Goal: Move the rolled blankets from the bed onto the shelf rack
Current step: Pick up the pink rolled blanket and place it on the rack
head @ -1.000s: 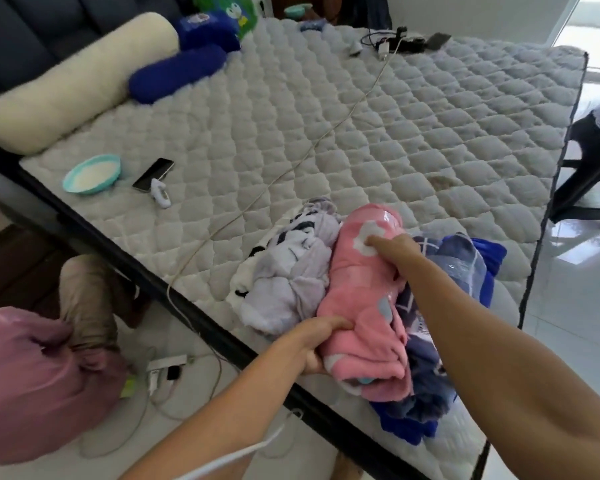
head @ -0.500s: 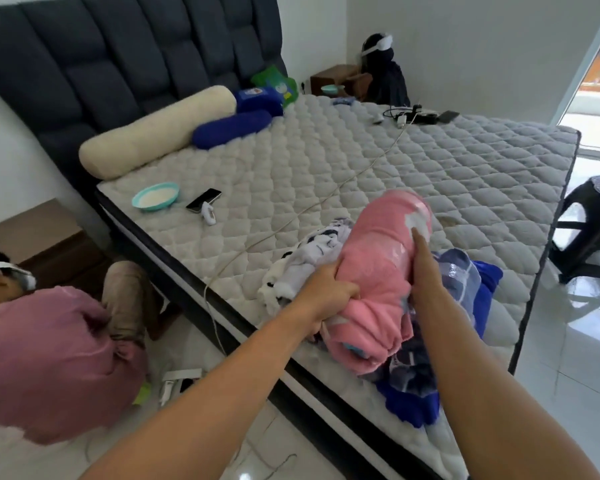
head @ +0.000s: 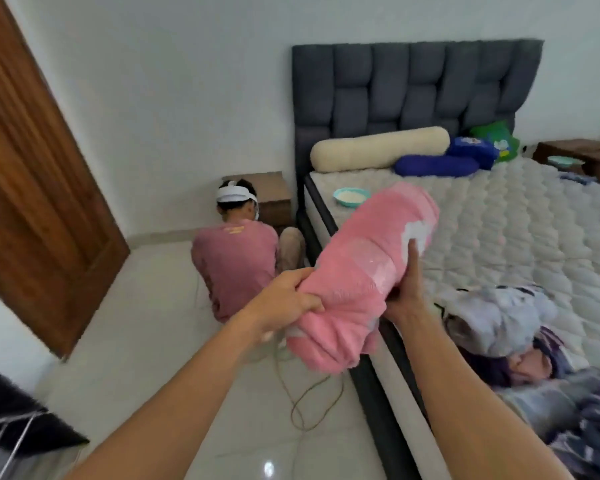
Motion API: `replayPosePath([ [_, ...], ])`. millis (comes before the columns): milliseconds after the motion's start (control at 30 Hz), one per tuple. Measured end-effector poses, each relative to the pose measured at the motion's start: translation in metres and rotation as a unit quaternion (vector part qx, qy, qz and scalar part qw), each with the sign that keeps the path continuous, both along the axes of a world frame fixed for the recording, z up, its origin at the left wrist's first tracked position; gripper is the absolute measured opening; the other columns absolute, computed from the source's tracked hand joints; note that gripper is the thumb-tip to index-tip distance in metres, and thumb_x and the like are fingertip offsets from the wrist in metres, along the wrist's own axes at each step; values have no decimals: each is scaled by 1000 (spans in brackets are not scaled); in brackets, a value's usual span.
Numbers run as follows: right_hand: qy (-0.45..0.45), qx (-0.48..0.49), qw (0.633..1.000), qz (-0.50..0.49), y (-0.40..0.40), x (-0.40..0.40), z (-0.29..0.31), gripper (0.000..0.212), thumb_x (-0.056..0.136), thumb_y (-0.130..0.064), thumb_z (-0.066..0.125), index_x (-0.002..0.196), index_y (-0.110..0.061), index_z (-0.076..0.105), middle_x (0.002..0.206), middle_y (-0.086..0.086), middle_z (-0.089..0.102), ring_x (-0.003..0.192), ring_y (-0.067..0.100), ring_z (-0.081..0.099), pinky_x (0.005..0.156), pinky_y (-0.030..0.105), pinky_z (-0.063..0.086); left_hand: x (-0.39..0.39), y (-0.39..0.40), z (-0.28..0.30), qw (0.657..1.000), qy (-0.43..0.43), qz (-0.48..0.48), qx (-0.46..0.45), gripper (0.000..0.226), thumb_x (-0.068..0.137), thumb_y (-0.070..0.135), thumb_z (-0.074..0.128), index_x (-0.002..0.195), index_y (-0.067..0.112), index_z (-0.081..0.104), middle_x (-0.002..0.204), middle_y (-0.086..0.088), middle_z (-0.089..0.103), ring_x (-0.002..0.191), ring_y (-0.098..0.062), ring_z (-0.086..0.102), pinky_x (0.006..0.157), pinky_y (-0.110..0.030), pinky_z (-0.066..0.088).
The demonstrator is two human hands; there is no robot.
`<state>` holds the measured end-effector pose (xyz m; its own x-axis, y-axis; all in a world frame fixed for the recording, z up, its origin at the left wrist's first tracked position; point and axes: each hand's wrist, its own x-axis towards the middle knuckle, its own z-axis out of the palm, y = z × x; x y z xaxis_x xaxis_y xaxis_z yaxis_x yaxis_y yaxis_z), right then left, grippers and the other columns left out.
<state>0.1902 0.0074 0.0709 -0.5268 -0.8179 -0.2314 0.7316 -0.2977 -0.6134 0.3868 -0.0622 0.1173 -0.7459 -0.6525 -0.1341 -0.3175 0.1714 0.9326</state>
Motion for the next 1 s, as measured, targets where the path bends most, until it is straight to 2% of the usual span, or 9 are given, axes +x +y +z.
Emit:
replayPosePath([
  [100, 53, 17, 993, 106, -62, 53, 9, 82, 67, -72, 62, 129, -18, 60, 128, 14, 65, 116, 32, 63, 94, 47, 51, 68, -30, -17, 993, 21, 114, 31, 52, 60, 4, 62, 106, 30, 64, 113, -6, 67, 106, -21, 59, 92, -34, 48],
  [200, 94, 16, 971, 219, -130, 112, 20, 64, 74, -62, 63, 120, -18, 64, 114, 13, 73, 109, 32, 66, 91, 46, 52, 131, -53, -31, 976, 44, 207, 47, 67, 55, 5, 58, 120, 19, 58, 116, -6, 65, 105, -21, 60, 82, -26, 49],
  [300, 185, -14, 947, 263, -203, 183, 39, 60, 70, -46, 77, 123, -24, 62, 118, 6, 72, 113, 29, 65, 92, 45, 53, 186, -77, -37, 942, 85, 320, 56, 73, 60, 4, 68, 128, 15, 45, 119, -5, 61, 99, -15, 59, 68, -18, 50],
  [400, 277, -72, 926, 245, -260, 228, 51, 69, 70, -37, 77, 133, -22, 53, 126, 2, 67, 115, 22, 64, 98, 46, 52, 220, -104, -40, 916, 138, 368, 76, 87, 53, 11, 78, 132, 25, 42, 129, -1, 60, 115, -20, 59, 86, -33, 53],
  [467, 326, -117, 890, 298, -299, 266, 56, 72, 70, -36, 77, 135, -19, 50, 129, 4, 65, 115, 21, 64, 100, 45, 51, 246, -128, -46, 893, 156, 415, 70, 85, 58, 9, 79, 130, 37, 44, 130, 2, 61, 119, -22, 57, 97, -42, 50],
  [667, 413, -190, 800, 391, -392, 374, 61, 87, 66, -38, 80, 139, -16, 39, 134, 3, 57, 117, 18, 60, 100, 40, 50, 304, -181, -58, 826, 186, 517, 128, 84, 58, 8, 79, 127, 45, 49, 123, 1, 67, 117, -29, 61, 97, -58, 48],
  [800, 420, -190, 767, 446, -422, 453, 54, 75, 79, -27, 76, 140, -18, 33, 128, -4, 53, 112, 15, 55, 88, 27, 49, 345, -195, -63, 765, 203, 593, 149, 66, 70, -4, 69, 126, 28, 55, 100, 4, 74, 91, -15, 68, 65, -28, 58],
  [867, 421, -188, 753, 469, -438, 493, 45, 68, 78, -26, 76, 133, -23, 37, 120, -8, 56, 108, 14, 57, 81, 23, 50, 371, -201, -68, 743, 219, 613, 156, 62, 66, -3, 68, 122, 23, 59, 93, 4, 75, 84, -14, 69, 60, -24, 55],
  [1000, 443, -181, 719, 504, -467, 573, 33, 82, 73, -37, 80, 139, -18, 35, 133, 2, 53, 116, 23, 57, 98, 43, 50, 438, -223, -77, 730, 211, 628, 168, 49, 62, 5, 70, 107, 21, 66, 86, 4, 76, 75, -10, 70, 60, -24, 55],
])
